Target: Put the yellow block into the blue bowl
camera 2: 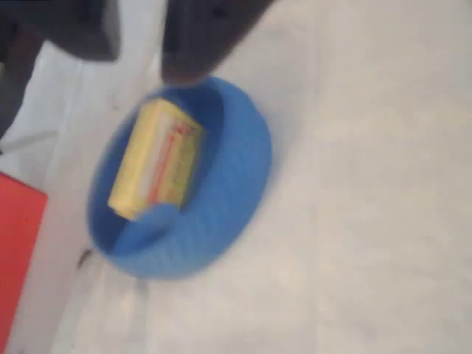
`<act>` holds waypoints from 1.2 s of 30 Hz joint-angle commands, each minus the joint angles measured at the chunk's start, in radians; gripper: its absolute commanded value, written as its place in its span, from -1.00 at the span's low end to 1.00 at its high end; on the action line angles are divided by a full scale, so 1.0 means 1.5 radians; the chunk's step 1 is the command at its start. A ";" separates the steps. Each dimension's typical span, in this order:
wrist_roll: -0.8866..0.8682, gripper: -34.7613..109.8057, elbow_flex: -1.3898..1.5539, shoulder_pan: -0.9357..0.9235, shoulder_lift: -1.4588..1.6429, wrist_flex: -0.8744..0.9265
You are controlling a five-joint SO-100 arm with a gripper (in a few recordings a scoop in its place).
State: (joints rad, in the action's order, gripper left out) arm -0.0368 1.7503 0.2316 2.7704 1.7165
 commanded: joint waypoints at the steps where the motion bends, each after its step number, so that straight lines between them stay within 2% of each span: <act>1: -0.009 -0.52 0.096 0.014 0.064 -0.106; 7: -0.010 -0.52 0.260 0.015 0.147 -0.226; 13: -0.010 -0.52 0.389 0.015 0.216 -0.290; 27: -0.002 -0.52 0.632 0.016 0.348 -0.301; 36: -0.002 -0.52 0.743 0.016 0.361 -0.297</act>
State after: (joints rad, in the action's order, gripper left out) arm -0.0368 2.8517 0.2500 3.2229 1.2839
